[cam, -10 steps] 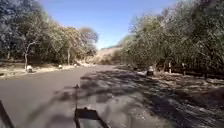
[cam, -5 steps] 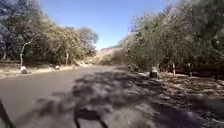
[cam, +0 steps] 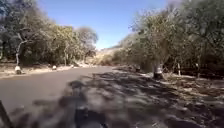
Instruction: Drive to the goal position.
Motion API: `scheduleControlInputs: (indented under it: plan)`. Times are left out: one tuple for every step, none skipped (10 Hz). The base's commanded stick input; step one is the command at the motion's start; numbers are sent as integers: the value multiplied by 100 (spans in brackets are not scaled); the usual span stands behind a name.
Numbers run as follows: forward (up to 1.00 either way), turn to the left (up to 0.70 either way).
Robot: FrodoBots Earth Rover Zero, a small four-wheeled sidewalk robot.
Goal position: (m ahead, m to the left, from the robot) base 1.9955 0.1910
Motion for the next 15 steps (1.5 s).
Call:
scheduleControlInputs:
  plan:
    - [100, 0]
    - [100, 0]
    - [100, 0]
    - [100, 0]
    - [100, 0]
    - [100, 0]
    - [100, 0]
    - [100, 0]
    - [100, 0]
    - [100, 0]
    - [100, 0]
    - [100, 0]
    - [100, 0]
    - [100, 0]
    - [100, 0]
